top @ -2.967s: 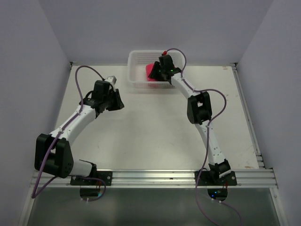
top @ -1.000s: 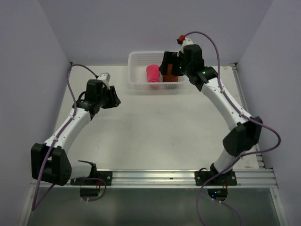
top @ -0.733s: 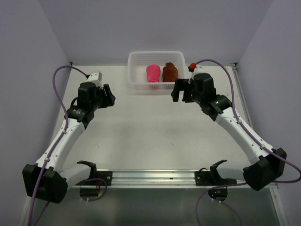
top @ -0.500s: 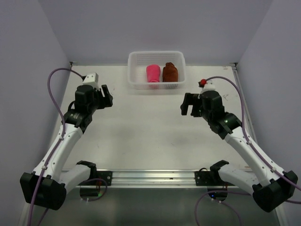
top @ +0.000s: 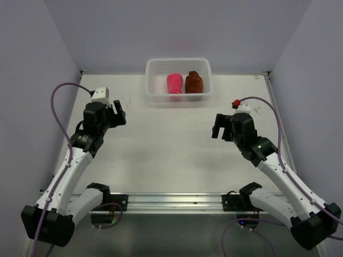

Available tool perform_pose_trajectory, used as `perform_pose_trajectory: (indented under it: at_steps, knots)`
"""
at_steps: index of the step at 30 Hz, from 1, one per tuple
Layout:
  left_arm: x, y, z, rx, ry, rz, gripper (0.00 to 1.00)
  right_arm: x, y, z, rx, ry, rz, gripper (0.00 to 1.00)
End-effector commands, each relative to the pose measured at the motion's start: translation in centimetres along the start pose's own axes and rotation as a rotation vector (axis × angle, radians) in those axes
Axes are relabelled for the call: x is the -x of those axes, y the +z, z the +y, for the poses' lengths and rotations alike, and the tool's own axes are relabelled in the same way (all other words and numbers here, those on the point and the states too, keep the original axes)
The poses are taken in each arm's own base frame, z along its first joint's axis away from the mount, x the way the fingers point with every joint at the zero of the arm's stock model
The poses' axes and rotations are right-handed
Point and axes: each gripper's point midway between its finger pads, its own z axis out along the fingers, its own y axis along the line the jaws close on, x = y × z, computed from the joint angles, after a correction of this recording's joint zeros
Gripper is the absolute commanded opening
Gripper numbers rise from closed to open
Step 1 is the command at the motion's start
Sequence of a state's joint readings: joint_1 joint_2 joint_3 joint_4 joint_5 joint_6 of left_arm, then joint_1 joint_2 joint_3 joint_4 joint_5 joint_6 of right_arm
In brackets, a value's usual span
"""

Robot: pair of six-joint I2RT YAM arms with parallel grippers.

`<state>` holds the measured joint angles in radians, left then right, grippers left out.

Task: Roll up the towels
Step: Place the rolled towel into the container

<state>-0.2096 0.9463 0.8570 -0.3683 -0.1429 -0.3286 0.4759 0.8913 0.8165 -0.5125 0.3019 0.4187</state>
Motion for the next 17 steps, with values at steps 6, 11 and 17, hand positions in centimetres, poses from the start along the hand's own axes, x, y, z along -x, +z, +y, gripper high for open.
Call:
perform_pose_trajectory:
  at_steps: [6, 11, 17]
  knots:
    - [1.4, 0.1, 0.4, 0.022, 0.018, -0.044, 0.77, -0.2, 1.2, -0.2, -0.037, 0.014, 0.014, 0.99]
    - [1.2, 0.0, 0.3, 0.016, 0.019, -0.042, 0.77, -0.5, 1.8, -0.5, -0.066, 0.012, 0.025, 0.99]
    - [0.9, 0.4, 0.4, 0.022, 0.022, -0.027, 0.78, -1.7, 2.5, -0.7, -0.073, 0.001, 0.047, 0.99]
